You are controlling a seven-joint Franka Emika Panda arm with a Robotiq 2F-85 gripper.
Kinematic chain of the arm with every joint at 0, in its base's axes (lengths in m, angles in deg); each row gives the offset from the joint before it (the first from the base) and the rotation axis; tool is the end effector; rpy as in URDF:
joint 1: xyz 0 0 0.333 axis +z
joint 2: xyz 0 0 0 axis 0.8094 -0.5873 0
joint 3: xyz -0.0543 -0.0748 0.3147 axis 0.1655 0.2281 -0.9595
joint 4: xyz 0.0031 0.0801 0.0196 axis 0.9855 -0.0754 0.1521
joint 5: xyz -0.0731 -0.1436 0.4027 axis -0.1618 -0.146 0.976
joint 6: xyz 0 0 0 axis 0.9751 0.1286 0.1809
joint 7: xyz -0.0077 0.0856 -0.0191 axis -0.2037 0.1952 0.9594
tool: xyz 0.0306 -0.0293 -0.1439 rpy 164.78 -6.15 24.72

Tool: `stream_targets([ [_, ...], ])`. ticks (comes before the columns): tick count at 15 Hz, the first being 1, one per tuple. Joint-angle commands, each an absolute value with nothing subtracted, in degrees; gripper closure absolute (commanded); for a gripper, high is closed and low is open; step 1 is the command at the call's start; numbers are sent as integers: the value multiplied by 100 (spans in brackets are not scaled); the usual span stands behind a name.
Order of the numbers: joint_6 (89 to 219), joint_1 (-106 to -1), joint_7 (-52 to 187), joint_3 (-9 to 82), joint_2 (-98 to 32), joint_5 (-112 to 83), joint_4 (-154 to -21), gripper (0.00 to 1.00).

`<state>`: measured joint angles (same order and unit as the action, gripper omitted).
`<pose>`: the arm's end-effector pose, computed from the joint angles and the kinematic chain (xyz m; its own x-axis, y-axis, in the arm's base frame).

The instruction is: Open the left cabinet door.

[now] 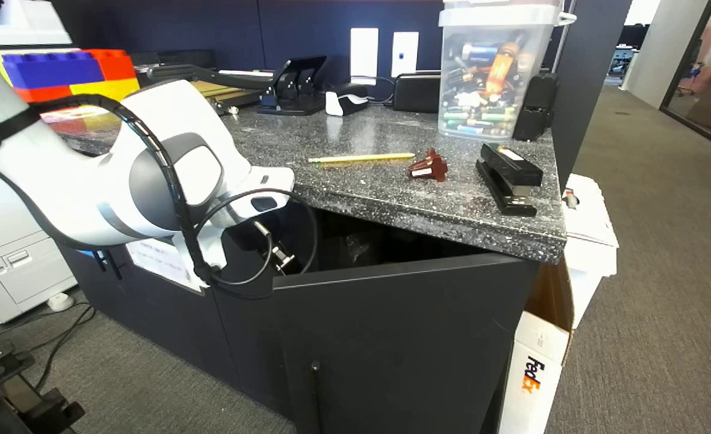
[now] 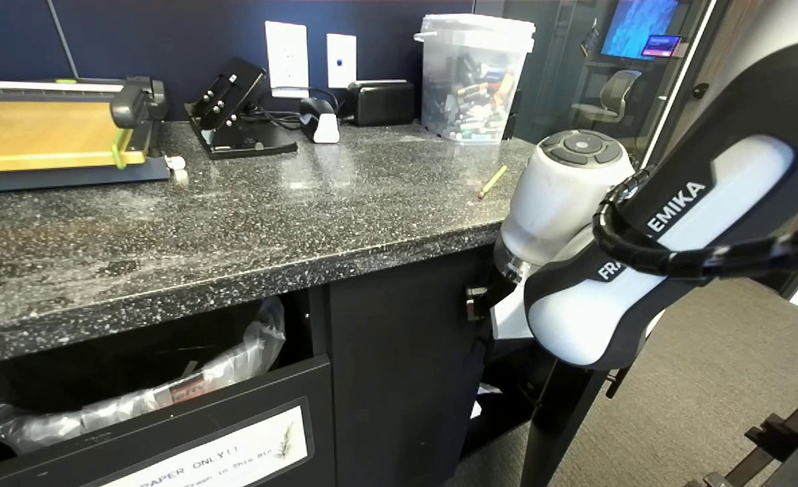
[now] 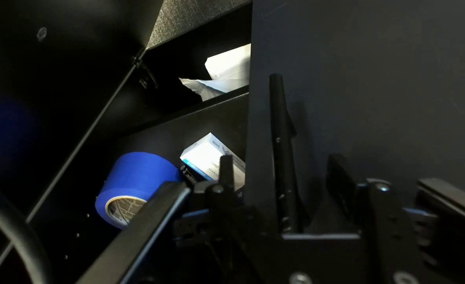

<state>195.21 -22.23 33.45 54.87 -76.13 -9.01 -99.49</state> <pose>0.6575 0.0984 -0.0445 0.8797 -0.2893 0.3773 -0.3478 -0.9327 0.0957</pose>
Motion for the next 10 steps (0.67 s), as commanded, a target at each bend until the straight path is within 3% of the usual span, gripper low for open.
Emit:
stream_targets([
  [1, 19712, -1947, 3272, 5756, -7905, -618, -9717, 68],
  [5, 19450, -1948, 3357, 5719, -7860, -501, -9709, 97],
  [6, 19418, -1969, 3379, 5683, -7835, -503, -9727, 100],
  [10, 18469, -2019, 3795, 5434, -7066, -708, -10366, 96],
])
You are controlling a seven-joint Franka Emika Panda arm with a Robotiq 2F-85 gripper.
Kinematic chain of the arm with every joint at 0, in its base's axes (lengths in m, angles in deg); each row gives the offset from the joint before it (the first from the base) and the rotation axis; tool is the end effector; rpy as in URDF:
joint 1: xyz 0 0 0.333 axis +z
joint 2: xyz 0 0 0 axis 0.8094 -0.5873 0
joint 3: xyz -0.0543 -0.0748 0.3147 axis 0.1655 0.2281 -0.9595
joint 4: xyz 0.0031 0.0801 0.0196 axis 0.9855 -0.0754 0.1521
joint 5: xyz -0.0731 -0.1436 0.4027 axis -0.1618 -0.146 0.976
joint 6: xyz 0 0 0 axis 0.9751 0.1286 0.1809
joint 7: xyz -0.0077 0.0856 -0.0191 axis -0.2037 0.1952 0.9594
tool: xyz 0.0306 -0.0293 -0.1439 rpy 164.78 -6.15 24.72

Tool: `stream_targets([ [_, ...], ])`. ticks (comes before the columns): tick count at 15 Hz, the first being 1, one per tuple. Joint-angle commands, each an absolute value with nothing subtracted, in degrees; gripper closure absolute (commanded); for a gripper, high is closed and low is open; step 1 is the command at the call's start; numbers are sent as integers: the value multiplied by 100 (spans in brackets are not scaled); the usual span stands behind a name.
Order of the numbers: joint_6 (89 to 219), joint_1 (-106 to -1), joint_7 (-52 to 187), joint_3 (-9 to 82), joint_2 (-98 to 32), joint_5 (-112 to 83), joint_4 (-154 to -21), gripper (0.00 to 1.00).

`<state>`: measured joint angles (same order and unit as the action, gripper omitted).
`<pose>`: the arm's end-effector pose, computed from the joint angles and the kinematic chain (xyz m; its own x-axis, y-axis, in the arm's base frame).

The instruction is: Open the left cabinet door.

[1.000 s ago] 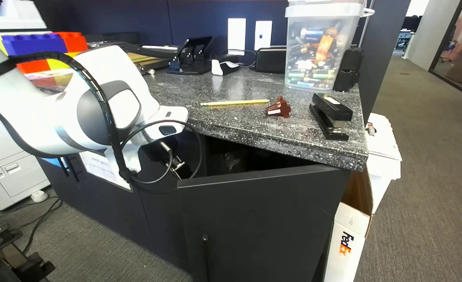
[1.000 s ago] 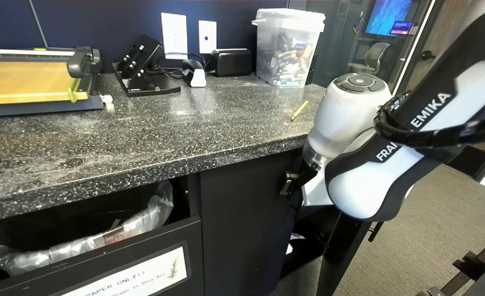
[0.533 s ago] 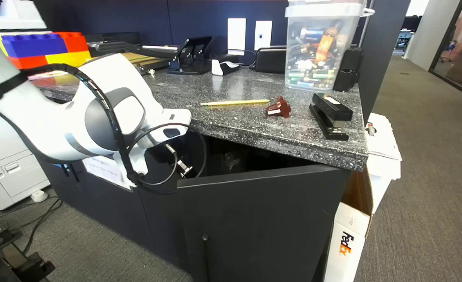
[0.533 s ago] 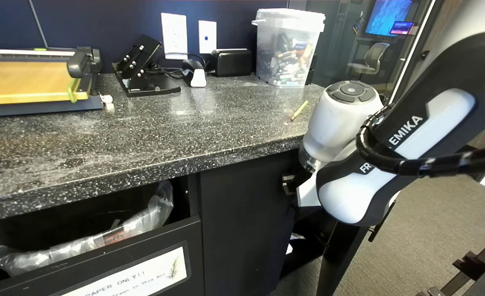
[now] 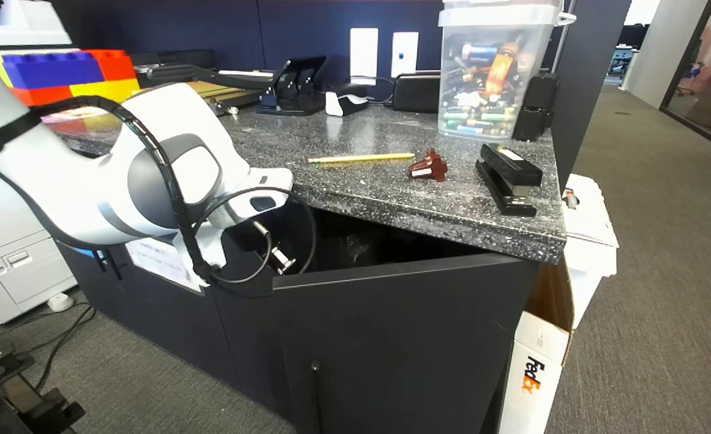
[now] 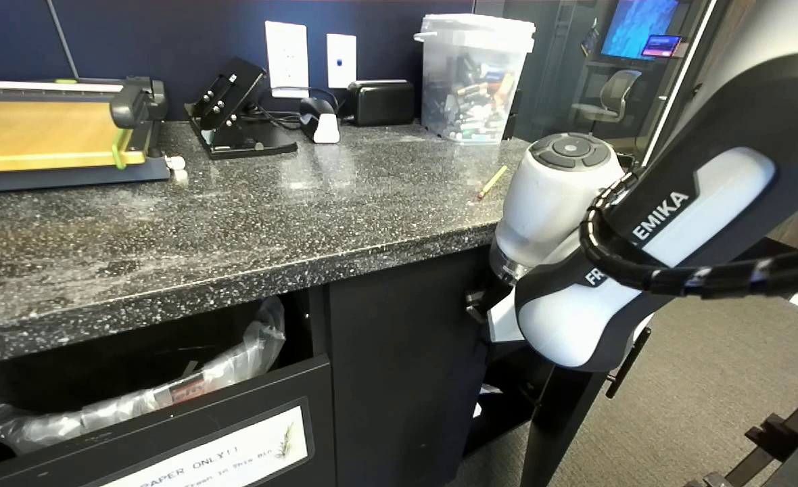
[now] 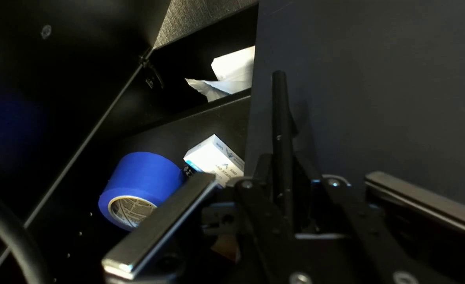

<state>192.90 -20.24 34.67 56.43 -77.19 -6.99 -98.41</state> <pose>0.6589 0.1012 -0.0472 0.8883 -0.2766 0.3666 -0.3428 -0.9306 0.1283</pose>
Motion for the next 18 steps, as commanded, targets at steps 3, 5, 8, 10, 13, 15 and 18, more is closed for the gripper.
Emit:
stream_targets([
  [3, 18025, -1991, 3926, 5292, -6484, -860, -10961, 95],
  [5, 17791, -2029, 4013, 5117, -6187, -926, -11329, 95],
  [8, 17702, -2098, 4108, 4862, -5830, -1011, -11775, 95],
  [10, 17593, -2182, 4157, 4713, -5682, -1072, -11878, 95],
  [13, 17520, -2317, 4247, 4547, -5495, -1109, -12013, 95],
  [15, 17439, -2397, 4276, 4503, -5452, -1113, -11980, 95],
  [18, 17323, -2477, 4345, 4474, -5210, -1177, -12117, 56],
])
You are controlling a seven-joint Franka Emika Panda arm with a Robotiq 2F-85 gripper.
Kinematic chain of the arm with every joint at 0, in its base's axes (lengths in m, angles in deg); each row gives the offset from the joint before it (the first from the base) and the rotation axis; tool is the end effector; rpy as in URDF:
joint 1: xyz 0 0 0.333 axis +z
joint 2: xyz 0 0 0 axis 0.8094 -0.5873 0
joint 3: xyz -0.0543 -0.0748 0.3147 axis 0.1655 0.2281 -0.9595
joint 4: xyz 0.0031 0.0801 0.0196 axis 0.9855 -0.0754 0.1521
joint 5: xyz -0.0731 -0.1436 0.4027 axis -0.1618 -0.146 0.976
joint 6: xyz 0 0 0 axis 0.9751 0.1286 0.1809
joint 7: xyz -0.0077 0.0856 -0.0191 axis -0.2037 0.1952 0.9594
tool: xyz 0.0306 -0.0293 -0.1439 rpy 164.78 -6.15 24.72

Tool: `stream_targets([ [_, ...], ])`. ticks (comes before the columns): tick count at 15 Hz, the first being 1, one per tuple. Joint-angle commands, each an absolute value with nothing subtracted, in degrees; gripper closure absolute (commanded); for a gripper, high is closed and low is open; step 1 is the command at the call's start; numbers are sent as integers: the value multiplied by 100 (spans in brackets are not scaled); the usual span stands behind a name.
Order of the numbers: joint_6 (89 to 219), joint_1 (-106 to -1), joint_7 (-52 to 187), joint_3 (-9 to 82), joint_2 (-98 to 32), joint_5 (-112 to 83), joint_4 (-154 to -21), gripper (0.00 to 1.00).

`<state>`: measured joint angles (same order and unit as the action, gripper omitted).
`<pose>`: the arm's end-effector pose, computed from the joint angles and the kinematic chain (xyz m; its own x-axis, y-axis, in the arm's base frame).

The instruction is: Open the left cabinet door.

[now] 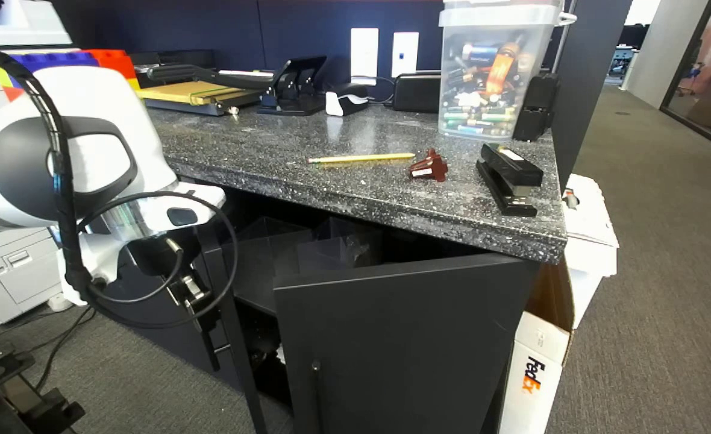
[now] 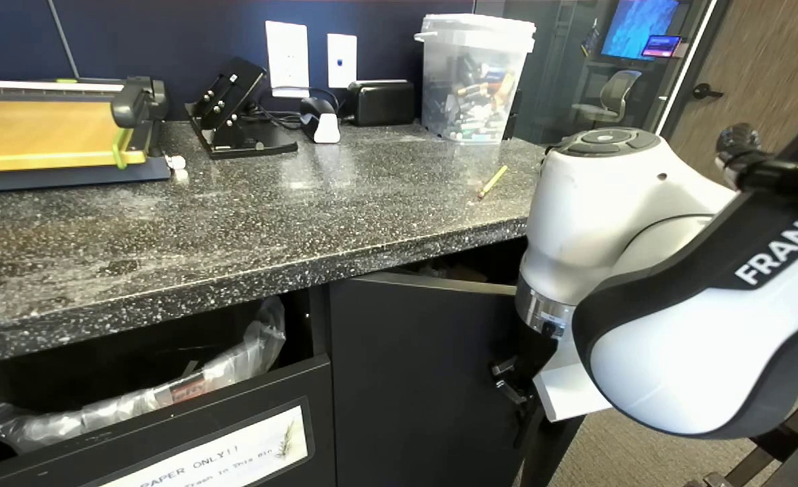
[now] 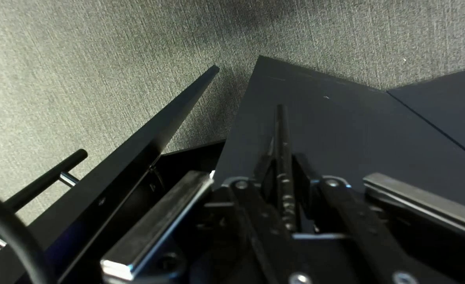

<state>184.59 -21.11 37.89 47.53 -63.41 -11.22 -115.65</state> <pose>0.5411 0.1481 -0.0395 0.9739 -0.2116 0.0820 -0.2228 -0.9602 0.1686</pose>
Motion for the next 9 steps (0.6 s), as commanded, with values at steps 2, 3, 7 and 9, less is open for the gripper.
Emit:
stream_targets([
  [2, 16544, -2655, 4529, 4333, -4814, -1236, -12202, 42],
  [3, 16073, -2779, 4623, 4256, -4529, -1284, -12287, 34],
  [7, 15218, -3261, 4544, 3865, -4332, -1489, -12128, 31],
  [9, 14689, -3520, 4736, 3701, -3867, -1449, -12287, 15],
])
